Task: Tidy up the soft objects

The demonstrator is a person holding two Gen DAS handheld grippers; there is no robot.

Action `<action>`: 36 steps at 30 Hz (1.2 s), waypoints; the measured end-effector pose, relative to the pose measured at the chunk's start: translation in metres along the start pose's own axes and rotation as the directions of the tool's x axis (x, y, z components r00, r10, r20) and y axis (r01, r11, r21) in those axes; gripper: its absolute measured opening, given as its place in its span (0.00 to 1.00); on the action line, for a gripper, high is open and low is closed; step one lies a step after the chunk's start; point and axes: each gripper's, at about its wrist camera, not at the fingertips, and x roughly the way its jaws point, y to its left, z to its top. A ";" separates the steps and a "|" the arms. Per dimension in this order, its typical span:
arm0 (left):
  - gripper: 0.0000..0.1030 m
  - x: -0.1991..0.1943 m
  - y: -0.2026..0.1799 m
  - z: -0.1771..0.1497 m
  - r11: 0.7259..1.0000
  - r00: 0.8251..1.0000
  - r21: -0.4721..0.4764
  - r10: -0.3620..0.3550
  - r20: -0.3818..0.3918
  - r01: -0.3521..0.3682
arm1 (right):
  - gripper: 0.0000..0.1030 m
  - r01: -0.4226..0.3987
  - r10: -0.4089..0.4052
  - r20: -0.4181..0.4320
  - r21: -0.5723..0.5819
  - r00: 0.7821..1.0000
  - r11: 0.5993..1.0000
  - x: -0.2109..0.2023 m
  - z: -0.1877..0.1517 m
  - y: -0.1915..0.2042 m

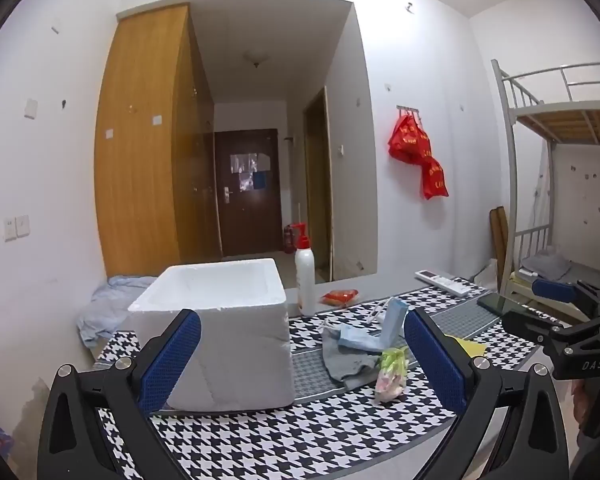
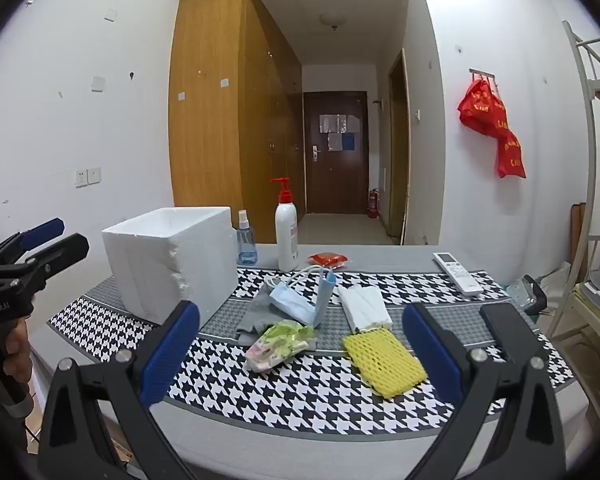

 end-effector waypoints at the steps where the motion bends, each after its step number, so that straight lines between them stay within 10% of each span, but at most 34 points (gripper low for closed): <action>1: 0.99 0.001 -0.001 0.000 1.000 1.000 0.002 0.003 -0.006 -0.003 | 1.00 0.000 0.000 0.001 -0.001 1.000 1.000 -0.001 0.000 0.000; 36: 0.99 0.008 0.001 -0.001 1.000 1.000 -0.019 -0.003 -0.023 0.002 | 1.00 0.010 -0.010 0.008 -0.005 1.000 1.000 -0.002 0.003 0.001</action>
